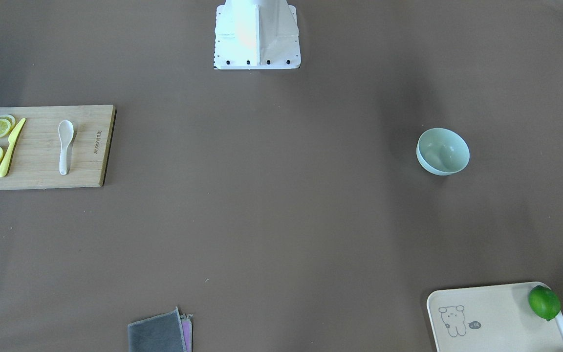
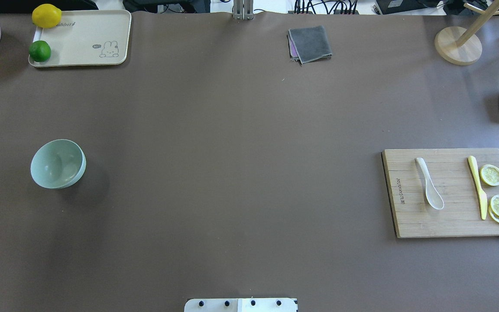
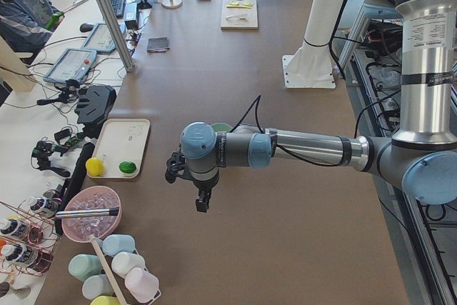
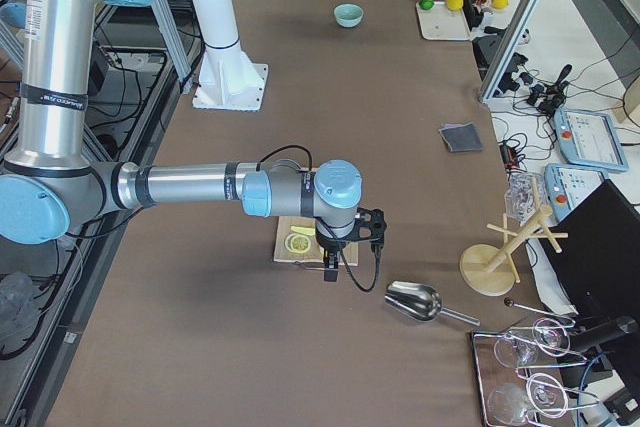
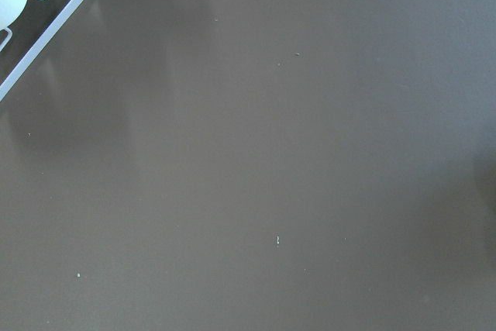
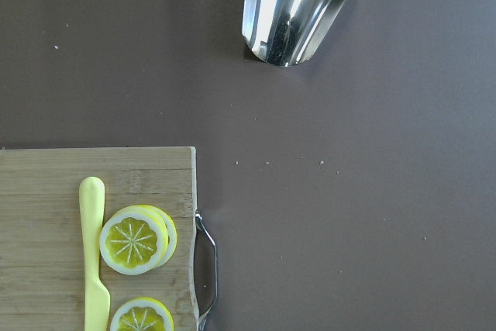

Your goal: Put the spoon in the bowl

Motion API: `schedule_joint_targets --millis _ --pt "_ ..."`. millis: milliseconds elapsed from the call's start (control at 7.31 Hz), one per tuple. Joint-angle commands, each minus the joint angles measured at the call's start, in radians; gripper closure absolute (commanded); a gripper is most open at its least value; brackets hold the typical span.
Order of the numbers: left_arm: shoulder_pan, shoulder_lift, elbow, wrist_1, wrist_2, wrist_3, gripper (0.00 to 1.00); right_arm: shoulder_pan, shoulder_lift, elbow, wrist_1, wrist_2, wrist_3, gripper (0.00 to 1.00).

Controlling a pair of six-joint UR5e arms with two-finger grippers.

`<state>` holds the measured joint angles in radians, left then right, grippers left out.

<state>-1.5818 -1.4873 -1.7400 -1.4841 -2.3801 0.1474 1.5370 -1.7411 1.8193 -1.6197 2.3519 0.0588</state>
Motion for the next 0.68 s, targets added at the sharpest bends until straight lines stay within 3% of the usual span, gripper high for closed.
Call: schedule_joint_targets --millis 0,547 --pt "0.0 0.007 0.005 -0.002 -0.001 0.0 0.02 0.0 0.0 0.0 0.0 0.007 0.004 0.0" --pt "0.0 0.007 0.011 -0.004 -0.004 0.001 0.02 0.0 0.002 -0.003 0.001 0.0 0.003 0.0"
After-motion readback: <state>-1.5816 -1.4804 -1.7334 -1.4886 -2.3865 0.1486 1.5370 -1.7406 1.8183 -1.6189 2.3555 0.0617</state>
